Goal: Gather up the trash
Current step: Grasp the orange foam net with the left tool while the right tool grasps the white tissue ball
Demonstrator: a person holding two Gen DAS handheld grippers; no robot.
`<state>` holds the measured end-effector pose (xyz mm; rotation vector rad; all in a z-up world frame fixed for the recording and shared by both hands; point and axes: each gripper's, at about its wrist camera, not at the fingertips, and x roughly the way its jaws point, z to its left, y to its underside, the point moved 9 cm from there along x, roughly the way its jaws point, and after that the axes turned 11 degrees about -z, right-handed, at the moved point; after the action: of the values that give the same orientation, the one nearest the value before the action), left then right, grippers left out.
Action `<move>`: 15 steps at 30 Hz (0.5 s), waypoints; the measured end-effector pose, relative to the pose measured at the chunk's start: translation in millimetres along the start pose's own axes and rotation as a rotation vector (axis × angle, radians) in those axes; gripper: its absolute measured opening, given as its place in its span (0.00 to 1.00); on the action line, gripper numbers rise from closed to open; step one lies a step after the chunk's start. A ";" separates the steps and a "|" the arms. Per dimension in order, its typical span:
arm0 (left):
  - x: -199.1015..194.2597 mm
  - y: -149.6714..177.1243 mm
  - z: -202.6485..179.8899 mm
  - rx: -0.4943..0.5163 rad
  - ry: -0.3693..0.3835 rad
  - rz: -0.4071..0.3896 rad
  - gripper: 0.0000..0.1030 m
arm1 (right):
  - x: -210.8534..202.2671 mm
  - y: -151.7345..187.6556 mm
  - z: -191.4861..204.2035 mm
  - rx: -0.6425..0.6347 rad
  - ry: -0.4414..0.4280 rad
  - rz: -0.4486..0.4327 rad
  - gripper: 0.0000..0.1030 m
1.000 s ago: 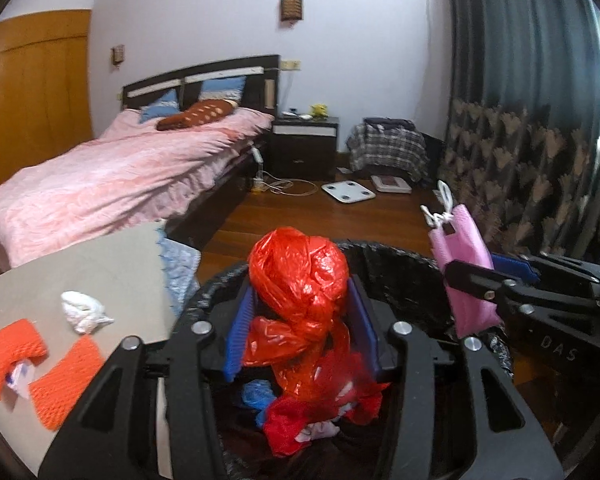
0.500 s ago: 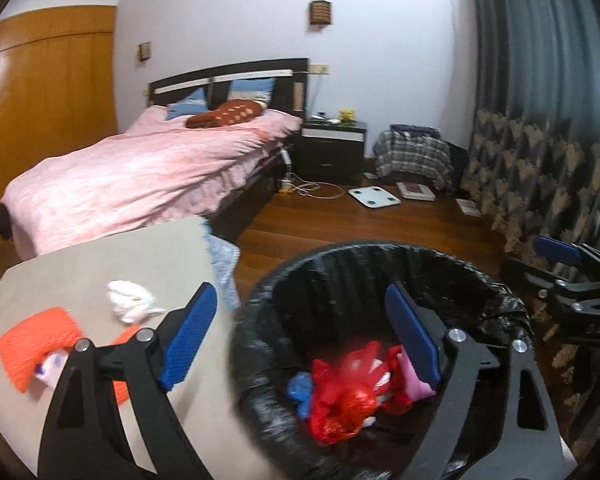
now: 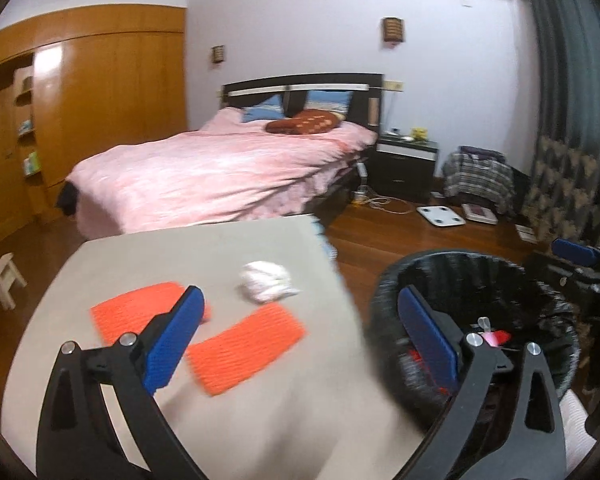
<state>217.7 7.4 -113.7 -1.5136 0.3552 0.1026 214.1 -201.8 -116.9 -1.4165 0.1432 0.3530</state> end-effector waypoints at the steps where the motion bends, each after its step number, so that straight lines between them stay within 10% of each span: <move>1: -2.2 1.7 11.7 -0.002 -0.025 -0.001 0.92 | 4.1 0.0 7.2 -0.002 -0.014 0.004 0.94; 15: 10.8 15.5 139.5 -0.066 -0.264 0.024 0.92 | 86.2 4.7 106.7 -0.043 -0.116 0.034 0.94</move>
<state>246.5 144.3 -129.3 -1.5386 0.1595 0.3322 281.7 -83.2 -131.1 -1.4336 0.0650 0.4679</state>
